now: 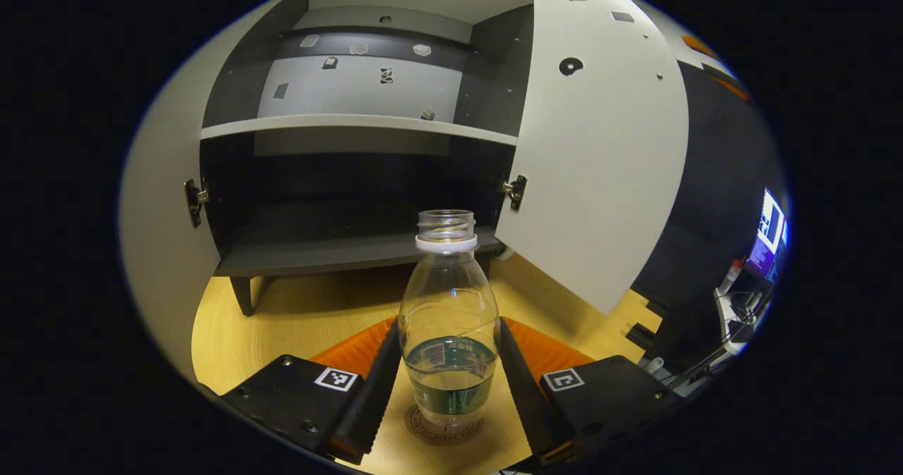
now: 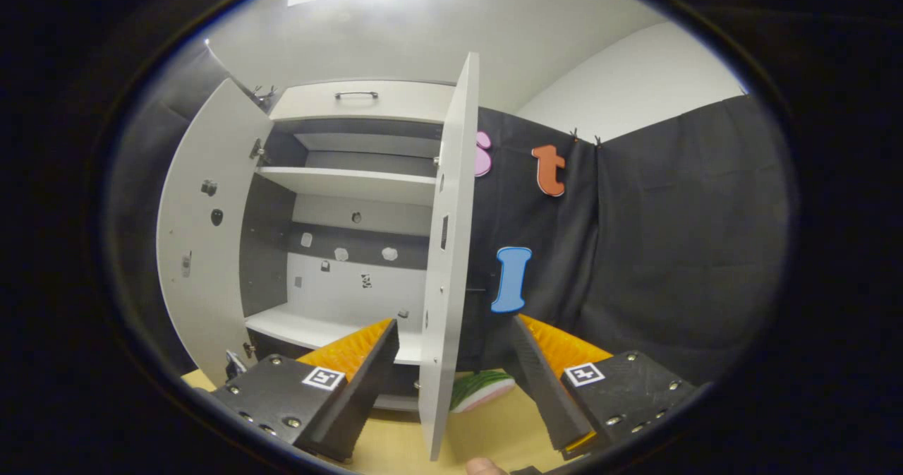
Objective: Grasp the bottle in the cabinet with the left hand and place it on the coaster, then close the right door with the right hand and the left door with the left hand.
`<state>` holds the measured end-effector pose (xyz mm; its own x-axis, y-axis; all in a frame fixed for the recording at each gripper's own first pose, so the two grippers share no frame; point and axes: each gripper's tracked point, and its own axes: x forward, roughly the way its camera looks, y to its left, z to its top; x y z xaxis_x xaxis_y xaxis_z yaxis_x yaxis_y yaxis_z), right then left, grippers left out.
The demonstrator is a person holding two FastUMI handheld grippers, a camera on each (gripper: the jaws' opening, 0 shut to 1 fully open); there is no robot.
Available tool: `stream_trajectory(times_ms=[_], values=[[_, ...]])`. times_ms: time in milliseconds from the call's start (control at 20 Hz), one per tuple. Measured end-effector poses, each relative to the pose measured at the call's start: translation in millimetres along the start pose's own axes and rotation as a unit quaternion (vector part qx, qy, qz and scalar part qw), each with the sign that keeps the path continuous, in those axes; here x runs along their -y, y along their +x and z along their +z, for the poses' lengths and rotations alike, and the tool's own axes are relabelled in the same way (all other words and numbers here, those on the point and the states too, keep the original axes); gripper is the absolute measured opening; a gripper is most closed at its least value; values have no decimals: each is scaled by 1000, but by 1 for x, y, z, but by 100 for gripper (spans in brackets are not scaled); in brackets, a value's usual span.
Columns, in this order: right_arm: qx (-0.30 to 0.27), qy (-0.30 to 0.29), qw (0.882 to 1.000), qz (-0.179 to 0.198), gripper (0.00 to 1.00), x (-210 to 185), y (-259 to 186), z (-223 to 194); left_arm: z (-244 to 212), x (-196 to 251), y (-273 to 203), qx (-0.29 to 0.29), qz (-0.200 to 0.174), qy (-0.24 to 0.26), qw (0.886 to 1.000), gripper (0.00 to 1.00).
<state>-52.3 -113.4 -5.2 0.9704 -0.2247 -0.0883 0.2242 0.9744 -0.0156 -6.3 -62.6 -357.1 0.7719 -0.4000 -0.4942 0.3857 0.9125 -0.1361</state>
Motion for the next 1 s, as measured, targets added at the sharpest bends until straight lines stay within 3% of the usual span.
stream_trajectory(times_ms=[150, 600, 1000], values=[[0, -1, 1000, -1, 98, 2, 1, 0, -21, 0, 1, -25, 6, -9, 1000, 81], [-4, -8, 1000, -8, 98, 8, 3, -4, -45, 5, 3, -26, 12, -23, 999, 81], [-6, -1, 1000, 1, 98, 3, 9, -8, -48, 11, -10, -22, 5, -1, 1000, 81]])
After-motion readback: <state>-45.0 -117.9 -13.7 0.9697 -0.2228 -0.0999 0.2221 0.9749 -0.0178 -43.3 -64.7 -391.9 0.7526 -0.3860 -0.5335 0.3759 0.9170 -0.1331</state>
